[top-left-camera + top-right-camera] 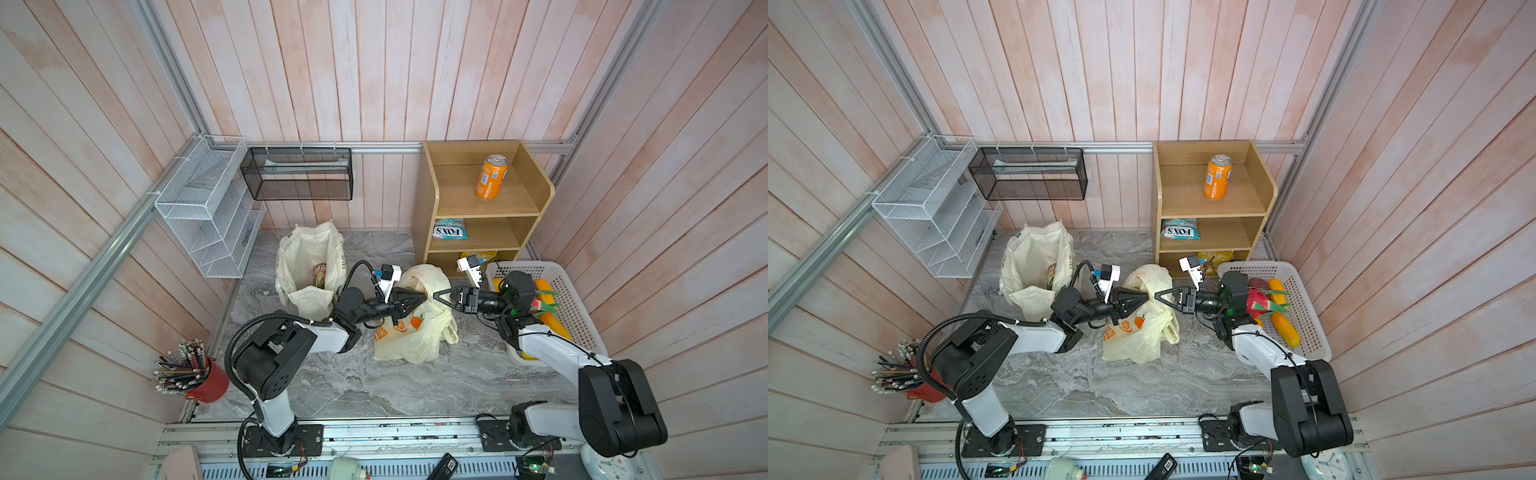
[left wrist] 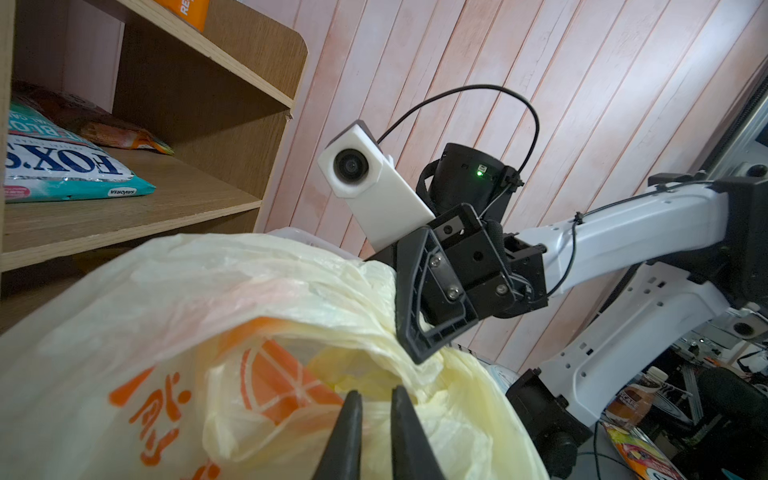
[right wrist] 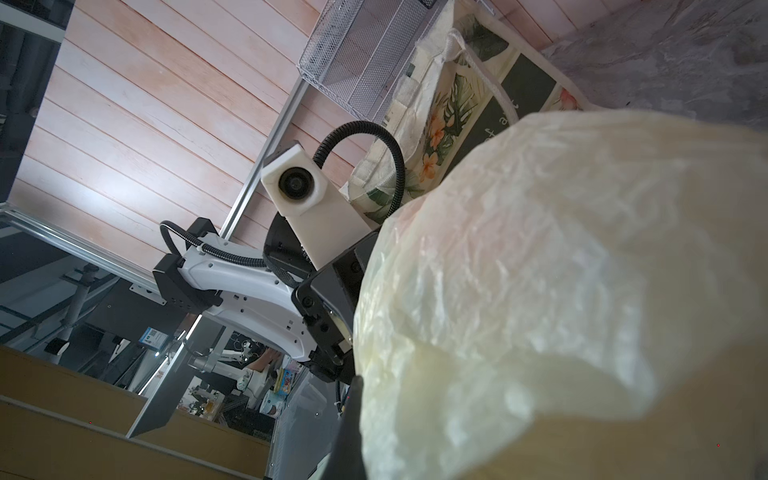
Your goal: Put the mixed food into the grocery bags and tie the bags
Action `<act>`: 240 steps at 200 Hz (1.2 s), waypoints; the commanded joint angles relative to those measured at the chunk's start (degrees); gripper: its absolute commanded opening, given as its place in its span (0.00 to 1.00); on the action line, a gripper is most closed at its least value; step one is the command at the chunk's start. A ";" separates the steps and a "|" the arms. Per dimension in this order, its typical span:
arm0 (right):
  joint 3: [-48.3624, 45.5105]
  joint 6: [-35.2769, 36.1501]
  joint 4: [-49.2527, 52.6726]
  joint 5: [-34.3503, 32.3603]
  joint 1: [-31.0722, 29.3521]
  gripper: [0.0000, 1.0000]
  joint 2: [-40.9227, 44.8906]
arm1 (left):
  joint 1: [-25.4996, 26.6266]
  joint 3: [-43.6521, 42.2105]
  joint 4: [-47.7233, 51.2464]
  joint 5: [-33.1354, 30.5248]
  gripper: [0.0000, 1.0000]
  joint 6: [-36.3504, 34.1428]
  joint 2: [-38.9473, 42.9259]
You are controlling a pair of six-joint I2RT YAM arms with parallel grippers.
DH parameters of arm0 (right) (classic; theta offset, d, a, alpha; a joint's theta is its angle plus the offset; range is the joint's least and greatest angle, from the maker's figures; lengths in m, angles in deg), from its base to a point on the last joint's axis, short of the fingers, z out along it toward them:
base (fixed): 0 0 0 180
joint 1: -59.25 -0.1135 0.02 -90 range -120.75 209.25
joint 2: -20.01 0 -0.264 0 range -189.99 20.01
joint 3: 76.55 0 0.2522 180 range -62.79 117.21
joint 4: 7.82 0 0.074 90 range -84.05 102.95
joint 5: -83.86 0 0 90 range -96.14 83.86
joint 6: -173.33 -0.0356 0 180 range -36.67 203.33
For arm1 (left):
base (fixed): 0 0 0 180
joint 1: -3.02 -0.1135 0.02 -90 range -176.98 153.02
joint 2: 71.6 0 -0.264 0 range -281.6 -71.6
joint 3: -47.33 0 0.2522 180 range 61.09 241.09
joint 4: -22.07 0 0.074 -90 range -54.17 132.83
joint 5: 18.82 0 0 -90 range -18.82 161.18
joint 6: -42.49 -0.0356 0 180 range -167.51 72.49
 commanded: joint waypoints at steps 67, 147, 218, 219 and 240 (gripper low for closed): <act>2.40 1.90 -2.98 1.53 -3.61 0.00 -6.15 | 1.14 8.02 6.03 0.15 0.21 -4.17 0.39; 3.51 -1.82 -16.51 7.50 -4.28 0.00 -9.77 | 2.44 9.14 10.52 -0.32 0.21 -4.42 0.22; 4.06 -3.93 -21.54 9.29 -4.01 0.00 -7.88 | 0.89 6.36 9.18 3.61 0.34 -0.21 7.88; 4.05 -3.96 -21.58 9.26 -4.01 0.00 -7.84 | 0.87 6.23 9.05 3.63 0.34 -0.12 7.95; 4.14 -5.36 -23.33 9.54 -4.01 0.00 -7.45 | 0.05 4.26 9.12 2.24 0.36 0.59 10.54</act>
